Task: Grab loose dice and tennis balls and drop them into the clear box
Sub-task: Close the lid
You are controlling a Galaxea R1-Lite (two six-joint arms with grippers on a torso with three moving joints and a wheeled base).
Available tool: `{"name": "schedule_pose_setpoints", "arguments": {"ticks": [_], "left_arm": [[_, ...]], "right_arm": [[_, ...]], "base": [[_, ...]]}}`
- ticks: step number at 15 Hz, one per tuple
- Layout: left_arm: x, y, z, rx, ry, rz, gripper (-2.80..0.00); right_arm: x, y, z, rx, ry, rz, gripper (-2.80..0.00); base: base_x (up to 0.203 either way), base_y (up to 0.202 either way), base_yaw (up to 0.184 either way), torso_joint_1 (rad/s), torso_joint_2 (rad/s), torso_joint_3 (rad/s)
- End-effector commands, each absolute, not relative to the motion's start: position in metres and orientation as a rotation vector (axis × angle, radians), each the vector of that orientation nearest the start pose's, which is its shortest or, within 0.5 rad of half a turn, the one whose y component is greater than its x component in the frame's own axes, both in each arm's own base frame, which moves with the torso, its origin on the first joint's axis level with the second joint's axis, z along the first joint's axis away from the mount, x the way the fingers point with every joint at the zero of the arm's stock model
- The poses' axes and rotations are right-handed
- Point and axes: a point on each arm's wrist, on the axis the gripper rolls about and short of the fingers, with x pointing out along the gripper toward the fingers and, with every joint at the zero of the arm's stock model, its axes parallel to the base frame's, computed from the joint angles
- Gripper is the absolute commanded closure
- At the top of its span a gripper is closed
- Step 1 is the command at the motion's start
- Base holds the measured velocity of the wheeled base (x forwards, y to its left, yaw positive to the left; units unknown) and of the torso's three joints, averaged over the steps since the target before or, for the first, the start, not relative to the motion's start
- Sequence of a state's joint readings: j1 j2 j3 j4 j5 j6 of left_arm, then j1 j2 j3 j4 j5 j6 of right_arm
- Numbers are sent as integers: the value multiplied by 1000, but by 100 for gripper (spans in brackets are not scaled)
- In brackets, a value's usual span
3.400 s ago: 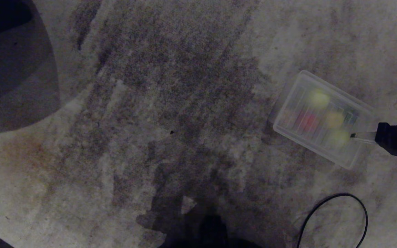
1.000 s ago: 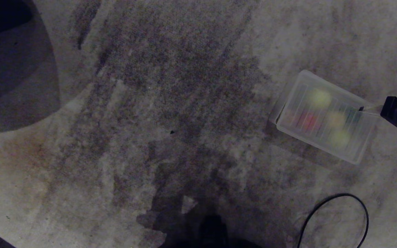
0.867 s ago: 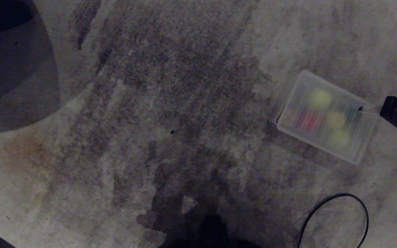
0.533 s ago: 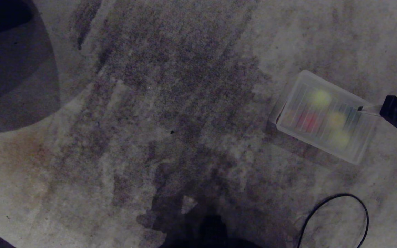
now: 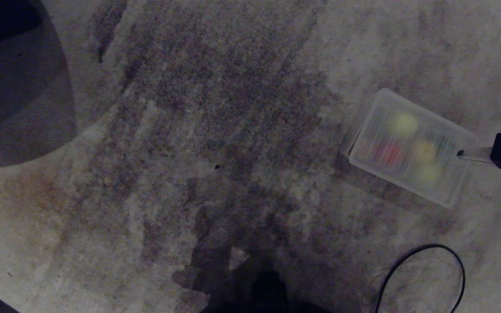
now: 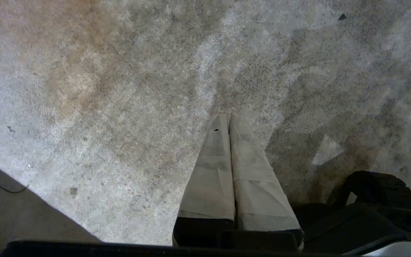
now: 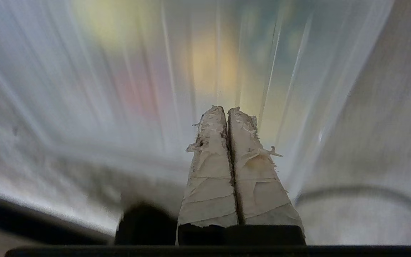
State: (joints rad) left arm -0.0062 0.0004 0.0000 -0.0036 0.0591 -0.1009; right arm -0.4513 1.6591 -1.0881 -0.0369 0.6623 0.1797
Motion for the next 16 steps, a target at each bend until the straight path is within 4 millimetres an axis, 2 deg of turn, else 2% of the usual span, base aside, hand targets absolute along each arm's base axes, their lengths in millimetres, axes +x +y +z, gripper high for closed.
{"name": "schedule_pose_setpoints", "arguments": {"ticks": [1,4,6,12,16], "left_arm": [[-23,1,76,-103,-4,54,0],[-23,1,75,-103,-3,54,0],[-23,1,76,-102,-4,54,0],[-23,1,76,-101,-4,54,0],[-23,1,75,-101,-4,54,0]], "right_arm": [[257,-110,209,424,566,157,0],[250,-108,181,361,696,108,0],[250,-111,171,345,734,80,0],[252,-126,155,263,786,18,0],[256,-129,147,248,812,15,0]], "base": [[0,0,0,0,0,0],[0,0,0,0,0,0],[0,0,0,0,0,0],[0,0,0,0,0,0],[0,0,0,0,0,0]]}}
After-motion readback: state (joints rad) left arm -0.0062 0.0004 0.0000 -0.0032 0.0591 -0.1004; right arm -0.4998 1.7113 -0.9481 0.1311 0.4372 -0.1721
